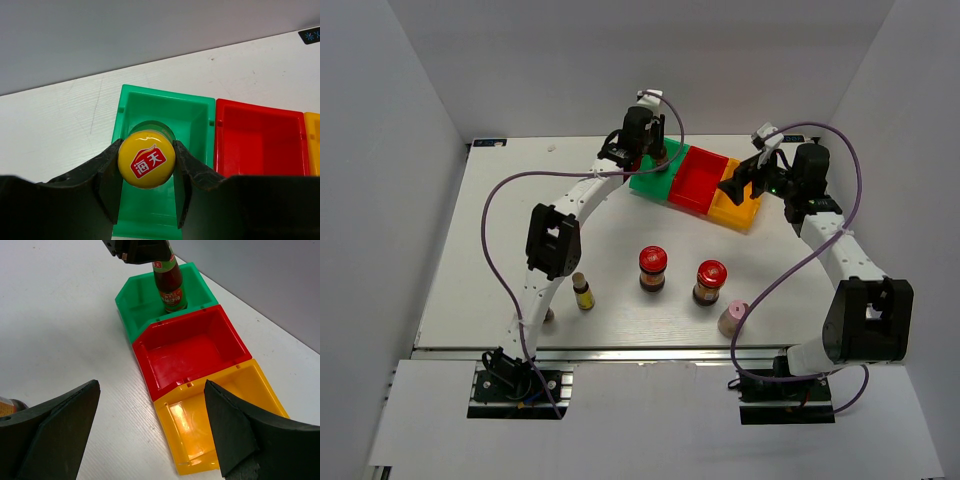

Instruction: Organize the condiment bottles

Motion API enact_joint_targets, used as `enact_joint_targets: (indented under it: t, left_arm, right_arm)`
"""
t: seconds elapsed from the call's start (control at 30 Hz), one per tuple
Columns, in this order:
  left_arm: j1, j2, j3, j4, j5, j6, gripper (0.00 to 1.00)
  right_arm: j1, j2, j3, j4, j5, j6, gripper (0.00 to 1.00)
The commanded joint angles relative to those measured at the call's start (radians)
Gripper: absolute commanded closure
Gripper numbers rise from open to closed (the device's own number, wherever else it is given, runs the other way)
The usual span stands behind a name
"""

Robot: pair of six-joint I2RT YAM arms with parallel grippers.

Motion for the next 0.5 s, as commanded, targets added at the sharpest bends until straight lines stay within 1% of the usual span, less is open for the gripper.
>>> enact_joint_targets:
  t: [0.0,0.2,0.3,0.37,0.43,0.47]
  left_arm:
    - [0.005,-0.111,0.074,0.078,0.018,-0.004,1.0]
    - [0.004,-0.076,0.102,0.074,0.018,-0.007,0.99]
    - [0.004,-0.066,0.1,0.08,0.012,-0.008,0.89]
    - [0.004,-0.062,0.1,0.081,0.012,-0.005,0.75]
    - [0.004,-0.057,0.1,0.088,0.012,-0.004,0.69]
    - [0.004,-0.057,0.1,0.089,0.015,-0.004,0.63]
  right_arm:
    - [-0.006,0.014,0.013,0.015,-0.016,0.016,0.11]
    - [-0.008,0.015,0.019,0.006,-0.016,0.016,0.11]
    - [-0.008,0.017,0.019,0.006,-0.017,0.016,0.11]
    - [-0.008,0.02,0.019,0.005,-0.016,0.016,0.11]
    - [-0.009,0.02,0.019,0.005,-0.014,0.014,0.11]
    - [-0.009,0.021,0.017,0.005,-0.014,0.016,0.11]
